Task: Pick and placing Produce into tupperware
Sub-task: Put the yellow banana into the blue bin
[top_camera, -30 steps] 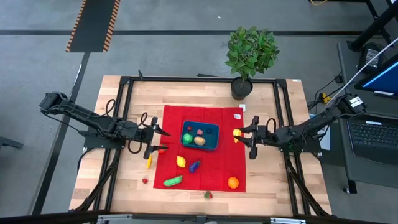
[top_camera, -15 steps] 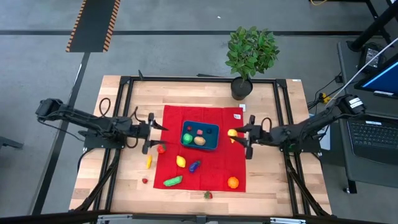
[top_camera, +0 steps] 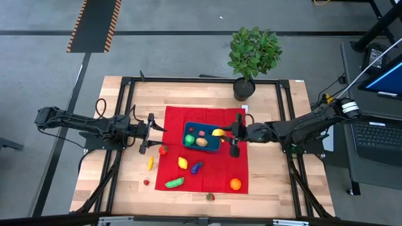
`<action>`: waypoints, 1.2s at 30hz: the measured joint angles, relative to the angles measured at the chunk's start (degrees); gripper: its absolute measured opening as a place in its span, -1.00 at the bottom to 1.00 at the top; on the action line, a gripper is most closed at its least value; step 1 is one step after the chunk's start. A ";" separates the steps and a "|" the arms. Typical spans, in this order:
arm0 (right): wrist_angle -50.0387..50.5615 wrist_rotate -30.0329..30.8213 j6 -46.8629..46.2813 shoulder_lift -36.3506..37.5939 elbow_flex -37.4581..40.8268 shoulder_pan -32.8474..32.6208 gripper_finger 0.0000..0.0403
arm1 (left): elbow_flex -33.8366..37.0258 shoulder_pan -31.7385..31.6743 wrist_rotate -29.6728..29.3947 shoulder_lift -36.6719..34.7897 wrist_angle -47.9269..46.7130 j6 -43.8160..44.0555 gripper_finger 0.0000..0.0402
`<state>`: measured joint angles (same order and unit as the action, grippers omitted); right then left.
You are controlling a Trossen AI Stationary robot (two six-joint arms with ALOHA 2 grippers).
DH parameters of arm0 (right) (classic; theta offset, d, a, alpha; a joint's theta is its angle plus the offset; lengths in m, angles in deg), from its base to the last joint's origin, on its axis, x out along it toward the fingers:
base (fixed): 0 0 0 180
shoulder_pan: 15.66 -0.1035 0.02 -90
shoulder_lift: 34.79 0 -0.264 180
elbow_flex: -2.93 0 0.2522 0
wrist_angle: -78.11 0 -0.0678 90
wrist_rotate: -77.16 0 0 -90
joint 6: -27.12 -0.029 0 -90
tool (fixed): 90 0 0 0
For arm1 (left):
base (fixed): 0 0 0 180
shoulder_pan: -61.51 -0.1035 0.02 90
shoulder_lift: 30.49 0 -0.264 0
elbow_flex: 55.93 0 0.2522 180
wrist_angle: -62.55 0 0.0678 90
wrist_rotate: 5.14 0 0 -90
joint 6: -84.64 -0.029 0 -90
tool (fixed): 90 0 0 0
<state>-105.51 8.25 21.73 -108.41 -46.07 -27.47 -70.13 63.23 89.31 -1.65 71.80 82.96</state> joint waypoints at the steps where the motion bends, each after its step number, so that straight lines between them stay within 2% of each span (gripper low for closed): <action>1: 1.12 -1.38 0.30 -1.16 -1.39 0.85 -0.31 | 0.00 0.00 0.00 0.00 0.04 0.00 0.27; 11: 16.10 -15.22 4.07 -12.80 -16.99 10.09 -0.31 | 0.00 0.02 0.00 0.00 -1.71 -0.02 0.27; 19: 24.85 -22.60 7.39 -22.67 -27.90 15.19 -0.31 | -0.02 0.07 0.00 0.00 -2.08 -0.31 0.27; 32: 41.45 -24.33 13.31 -35.63 -47.65 16.90 -0.31 | -0.02 0.09 -0.02 0.00 -6.19 -0.35 0.27; 36: 44.56 -24.27 13.27 -38.48 -50.57 16.91 -0.31 | -0.02 0.09 -0.02 0.00 -7.62 -0.03 0.27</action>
<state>-60.95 -16.02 35.00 -146.90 -96.64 -10.56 -70.16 63.32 89.28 -1.64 64.18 82.93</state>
